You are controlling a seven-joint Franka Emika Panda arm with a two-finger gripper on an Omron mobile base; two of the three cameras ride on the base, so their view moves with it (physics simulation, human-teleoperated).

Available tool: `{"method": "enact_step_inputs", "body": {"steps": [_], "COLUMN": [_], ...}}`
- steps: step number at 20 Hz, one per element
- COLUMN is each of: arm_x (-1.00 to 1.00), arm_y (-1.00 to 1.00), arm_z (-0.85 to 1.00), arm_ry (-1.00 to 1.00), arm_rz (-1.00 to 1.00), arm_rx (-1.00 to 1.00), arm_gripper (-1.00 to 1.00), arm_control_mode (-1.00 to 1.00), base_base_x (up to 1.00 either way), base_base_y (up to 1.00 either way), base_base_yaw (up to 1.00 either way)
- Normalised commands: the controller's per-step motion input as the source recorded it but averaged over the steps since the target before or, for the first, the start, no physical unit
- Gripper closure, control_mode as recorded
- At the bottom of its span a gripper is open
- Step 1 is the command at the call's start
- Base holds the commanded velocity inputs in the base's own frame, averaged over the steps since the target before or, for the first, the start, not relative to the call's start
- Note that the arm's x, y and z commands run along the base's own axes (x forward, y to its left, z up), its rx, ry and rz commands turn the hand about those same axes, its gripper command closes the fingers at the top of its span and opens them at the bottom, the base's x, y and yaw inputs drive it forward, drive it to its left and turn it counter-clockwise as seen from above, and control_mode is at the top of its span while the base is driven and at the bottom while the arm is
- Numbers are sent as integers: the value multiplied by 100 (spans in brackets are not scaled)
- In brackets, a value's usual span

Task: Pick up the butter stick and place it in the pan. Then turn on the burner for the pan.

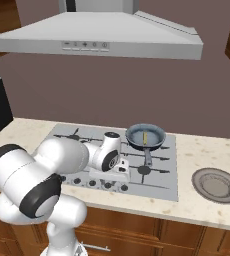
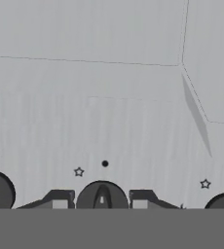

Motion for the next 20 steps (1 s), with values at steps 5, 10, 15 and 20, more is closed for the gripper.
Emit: {"method": "enact_step_inputs", "body": {"steps": [5,10,15,20], "arm_x": [-9,-11,-16,-17], "arm_y": [0,-13,-22,-10], "arm_z": [0,0,-2,-8], "arm_ry": [0,0,0,0], "arm_rz": [0,2,11,17], "arm_rx": [0,0,0,0], "arm_gripper": [100,100,100,100], "arm_control_mode": [-100,-100,-100,-100], "base_base_x": [0,0,0,0], "base_base_y": [0,0,0,0], "base_base_yaw": [0,0,0,0]}}
